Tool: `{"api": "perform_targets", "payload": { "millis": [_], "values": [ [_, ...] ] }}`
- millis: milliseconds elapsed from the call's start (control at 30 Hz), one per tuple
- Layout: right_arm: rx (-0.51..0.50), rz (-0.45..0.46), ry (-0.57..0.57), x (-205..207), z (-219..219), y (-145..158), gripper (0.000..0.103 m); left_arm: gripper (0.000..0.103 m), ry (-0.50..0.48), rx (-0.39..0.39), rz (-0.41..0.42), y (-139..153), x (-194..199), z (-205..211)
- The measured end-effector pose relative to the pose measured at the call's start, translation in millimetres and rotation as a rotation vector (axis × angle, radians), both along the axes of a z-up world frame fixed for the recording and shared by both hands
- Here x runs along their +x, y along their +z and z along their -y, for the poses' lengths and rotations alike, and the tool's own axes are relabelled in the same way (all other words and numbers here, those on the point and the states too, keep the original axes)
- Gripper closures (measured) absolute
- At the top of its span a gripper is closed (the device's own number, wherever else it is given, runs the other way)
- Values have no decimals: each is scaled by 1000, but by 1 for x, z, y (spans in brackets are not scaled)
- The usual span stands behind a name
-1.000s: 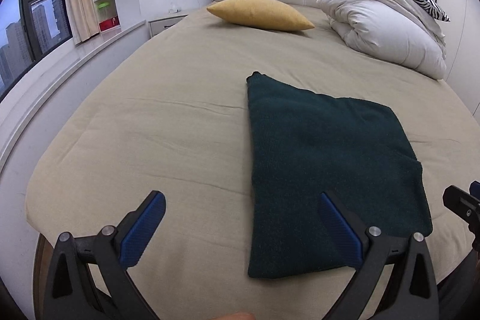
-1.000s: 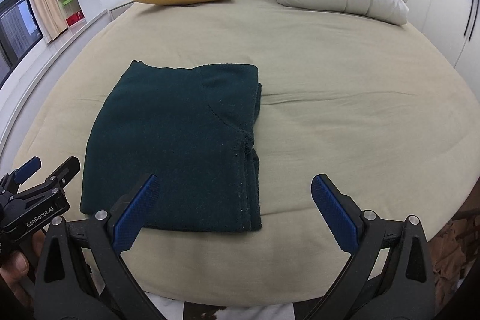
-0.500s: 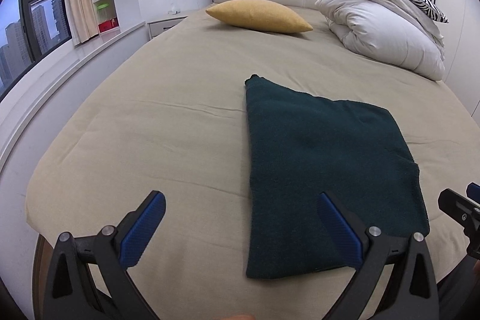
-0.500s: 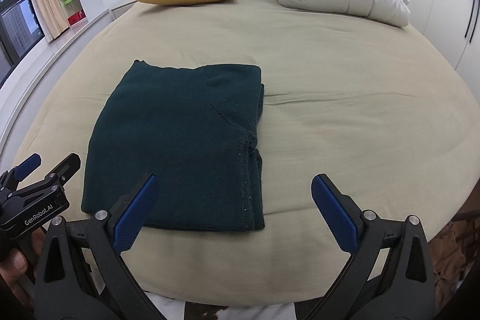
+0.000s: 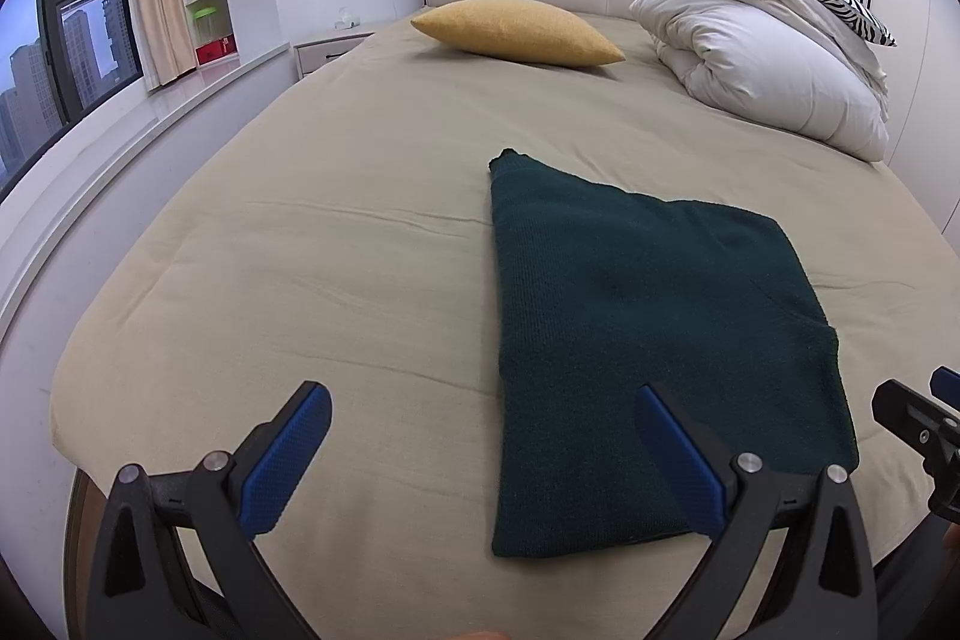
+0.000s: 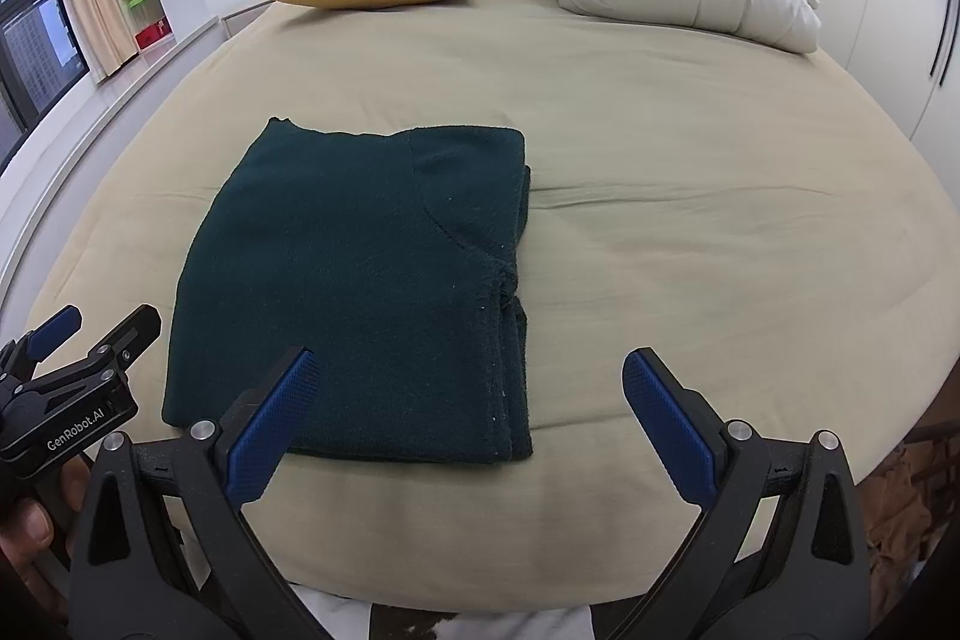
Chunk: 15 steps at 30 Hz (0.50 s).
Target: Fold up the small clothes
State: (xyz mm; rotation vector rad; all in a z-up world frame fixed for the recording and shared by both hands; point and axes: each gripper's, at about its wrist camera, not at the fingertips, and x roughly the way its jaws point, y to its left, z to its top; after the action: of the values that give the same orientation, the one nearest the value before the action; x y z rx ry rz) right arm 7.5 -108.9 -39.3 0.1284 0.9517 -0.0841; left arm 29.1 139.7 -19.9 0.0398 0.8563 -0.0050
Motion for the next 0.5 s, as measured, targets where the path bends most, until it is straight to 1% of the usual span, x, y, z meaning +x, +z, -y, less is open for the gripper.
{"api": "perform_targets", "payload": {
  "millis": [500],
  "values": [
    [1,-2,3,0,1,-1,0,0,1,0,0,0,-1,1]
  ]
}}
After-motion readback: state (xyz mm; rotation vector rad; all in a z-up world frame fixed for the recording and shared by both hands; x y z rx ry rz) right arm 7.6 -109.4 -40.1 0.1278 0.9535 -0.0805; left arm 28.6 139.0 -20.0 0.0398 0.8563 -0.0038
